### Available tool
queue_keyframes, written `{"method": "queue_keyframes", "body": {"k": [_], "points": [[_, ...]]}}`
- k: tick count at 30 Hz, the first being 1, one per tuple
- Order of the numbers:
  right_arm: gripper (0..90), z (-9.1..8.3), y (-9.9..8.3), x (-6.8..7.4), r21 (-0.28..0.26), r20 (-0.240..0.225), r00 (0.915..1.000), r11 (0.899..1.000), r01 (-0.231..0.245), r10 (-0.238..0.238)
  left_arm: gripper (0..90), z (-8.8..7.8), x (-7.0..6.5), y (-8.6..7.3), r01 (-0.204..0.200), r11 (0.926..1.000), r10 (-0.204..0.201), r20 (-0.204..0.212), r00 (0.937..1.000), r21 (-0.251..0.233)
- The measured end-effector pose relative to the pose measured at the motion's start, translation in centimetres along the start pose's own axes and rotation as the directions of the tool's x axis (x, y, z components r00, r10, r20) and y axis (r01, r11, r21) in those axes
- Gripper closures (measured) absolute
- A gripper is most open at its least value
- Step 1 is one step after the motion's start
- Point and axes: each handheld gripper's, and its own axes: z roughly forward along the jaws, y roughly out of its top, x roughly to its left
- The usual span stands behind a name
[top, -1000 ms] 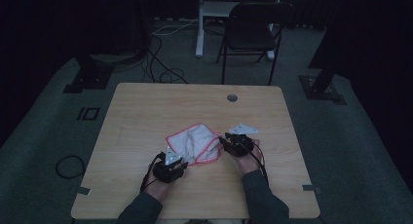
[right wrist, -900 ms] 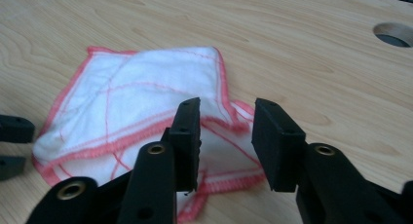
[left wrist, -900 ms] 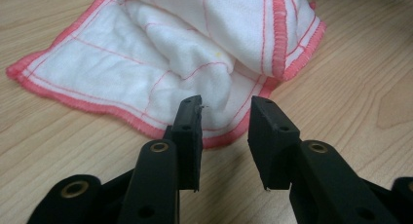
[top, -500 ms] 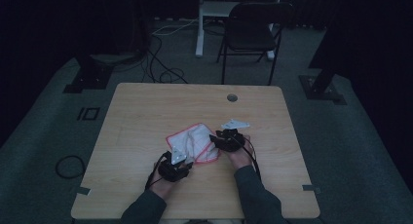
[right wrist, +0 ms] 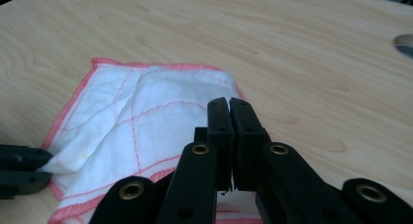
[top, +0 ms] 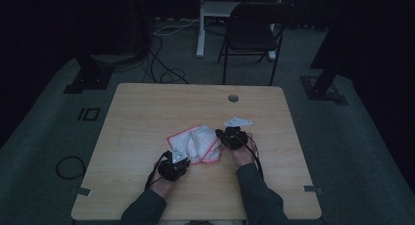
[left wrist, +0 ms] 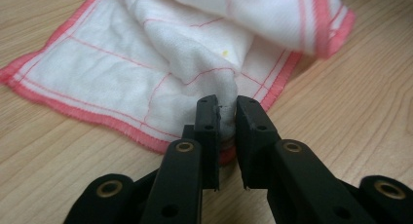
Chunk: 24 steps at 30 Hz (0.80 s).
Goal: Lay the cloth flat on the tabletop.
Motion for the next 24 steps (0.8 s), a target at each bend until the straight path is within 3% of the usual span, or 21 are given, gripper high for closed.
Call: {"method": "queue_keyframes", "body": {"k": [8,24], "points": [[89.3,-1.0,0.0,-1.5,-0.005,0.041,0.9990,1.000,-0.015,0.015,84.0,-0.5,1.0,-0.2,-0.006,0.9998,0.006,-0.022,0.9997,0.021],[89.4,-1.9,-0.5,-3.6,0.009,0.087,0.9959,1.000,-0.028,0.028,85.2,-1.2,4.3,-0.9,0.053,0.9980,-0.051,-0.086,0.9950,0.032]]}}
